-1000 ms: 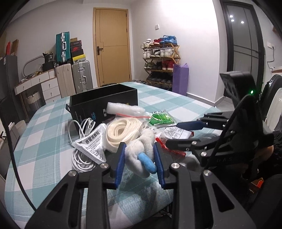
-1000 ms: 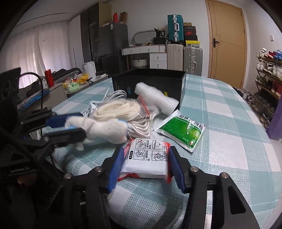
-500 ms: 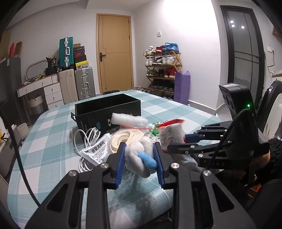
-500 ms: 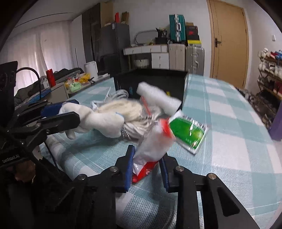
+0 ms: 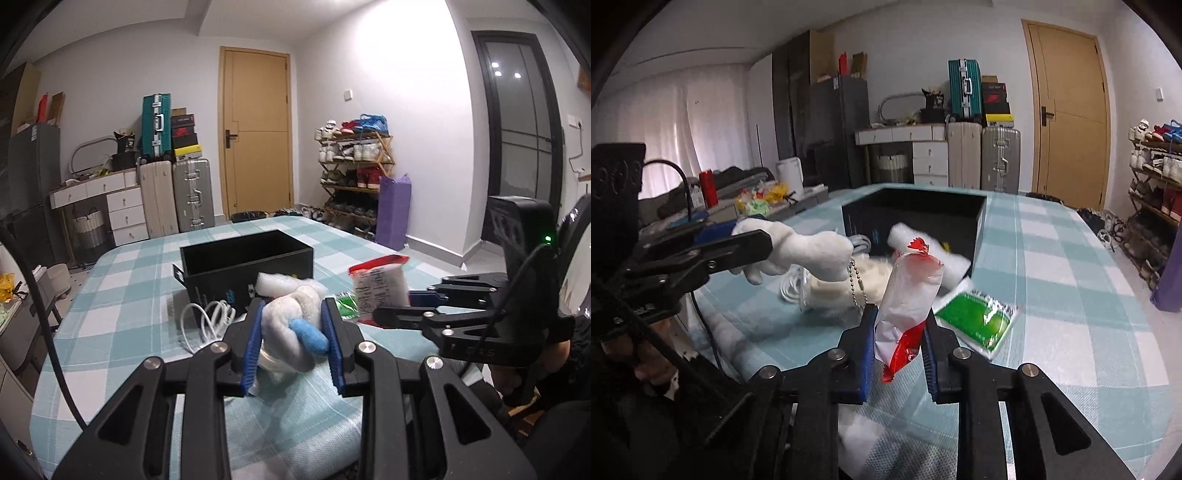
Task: Organize soft objects
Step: 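Lift the plush toy with the left gripper while the right gripper lifts the red-edged packet over the box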
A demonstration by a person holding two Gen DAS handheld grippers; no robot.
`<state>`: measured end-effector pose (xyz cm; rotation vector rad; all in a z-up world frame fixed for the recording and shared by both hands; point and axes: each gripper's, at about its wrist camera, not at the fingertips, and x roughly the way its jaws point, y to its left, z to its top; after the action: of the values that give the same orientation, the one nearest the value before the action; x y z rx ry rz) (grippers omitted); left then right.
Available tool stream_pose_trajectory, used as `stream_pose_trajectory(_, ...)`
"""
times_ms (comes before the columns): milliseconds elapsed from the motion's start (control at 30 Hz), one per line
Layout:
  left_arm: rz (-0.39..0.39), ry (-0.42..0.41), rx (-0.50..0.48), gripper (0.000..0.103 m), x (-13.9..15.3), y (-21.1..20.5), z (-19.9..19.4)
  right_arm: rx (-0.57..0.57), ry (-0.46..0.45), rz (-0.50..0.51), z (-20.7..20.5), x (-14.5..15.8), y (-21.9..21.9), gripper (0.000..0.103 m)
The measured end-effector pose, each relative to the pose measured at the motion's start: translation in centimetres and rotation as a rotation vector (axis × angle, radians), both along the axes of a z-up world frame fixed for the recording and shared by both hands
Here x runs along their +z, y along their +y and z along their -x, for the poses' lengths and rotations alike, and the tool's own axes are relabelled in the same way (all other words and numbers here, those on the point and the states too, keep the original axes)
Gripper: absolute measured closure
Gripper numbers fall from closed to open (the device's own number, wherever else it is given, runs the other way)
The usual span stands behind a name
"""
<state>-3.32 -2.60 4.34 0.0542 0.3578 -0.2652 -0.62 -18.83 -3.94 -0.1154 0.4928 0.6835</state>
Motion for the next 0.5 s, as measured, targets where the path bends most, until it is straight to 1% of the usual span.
stream_pose_trajectory(233,0.024,-0.01,0.056,0.074,1.3,1.3,-1.4,0.014,-0.021,-0.043,-0.4,2.0,0.0,0.081)
stream_pose_trajectory(500,0.065,0.008,0.119,0.073,2.7,2.9,-4.2,0.036,-0.032,-0.071,-1.8,4.2,0.5,0.081)
